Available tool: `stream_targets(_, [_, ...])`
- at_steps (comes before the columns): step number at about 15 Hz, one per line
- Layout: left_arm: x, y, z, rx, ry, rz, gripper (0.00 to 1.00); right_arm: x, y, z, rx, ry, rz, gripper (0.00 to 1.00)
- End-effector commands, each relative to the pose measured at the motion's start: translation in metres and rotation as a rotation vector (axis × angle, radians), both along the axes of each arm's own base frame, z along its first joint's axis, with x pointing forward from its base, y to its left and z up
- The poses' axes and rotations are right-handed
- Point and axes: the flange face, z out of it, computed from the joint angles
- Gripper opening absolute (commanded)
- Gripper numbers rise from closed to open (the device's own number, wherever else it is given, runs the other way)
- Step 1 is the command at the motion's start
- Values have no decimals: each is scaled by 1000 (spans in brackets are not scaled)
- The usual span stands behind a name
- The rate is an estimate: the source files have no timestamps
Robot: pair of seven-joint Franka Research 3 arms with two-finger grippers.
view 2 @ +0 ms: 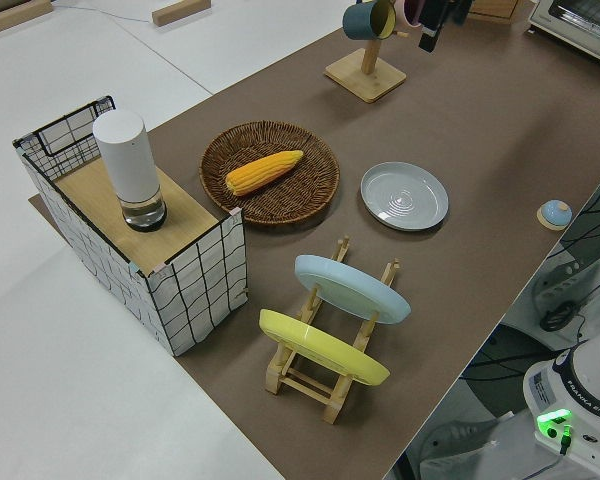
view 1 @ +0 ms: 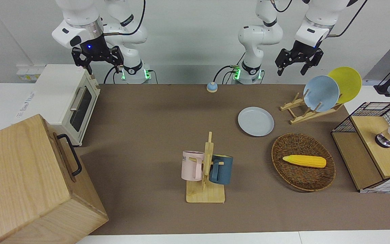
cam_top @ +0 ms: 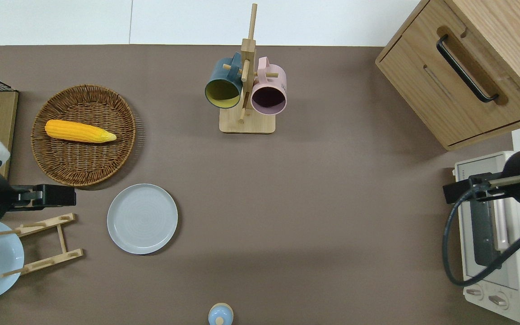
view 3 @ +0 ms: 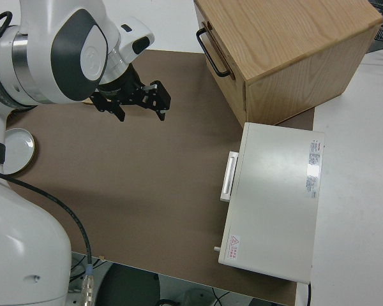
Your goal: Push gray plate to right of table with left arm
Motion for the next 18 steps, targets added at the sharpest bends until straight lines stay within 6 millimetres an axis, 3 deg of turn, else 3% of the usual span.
stream_targets(1, [-9, 0, -4, -13, 20, 46, 995, -4, 0, 3, 1, -1, 7, 996])
stream_targets(15, [-20, 4, -27, -22, 47, 64, 989, -4, 0, 3, 1, -1, 7, 996])
stream_targets(16, [-20, 3, -34, -23, 56, 64, 989, -4, 0, 3, 1, -1, 7, 996])
stream_targets(18, [-20, 1, -84, -16, 120, 60, 989, -4, 0, 3, 0, 0, 6, 996])
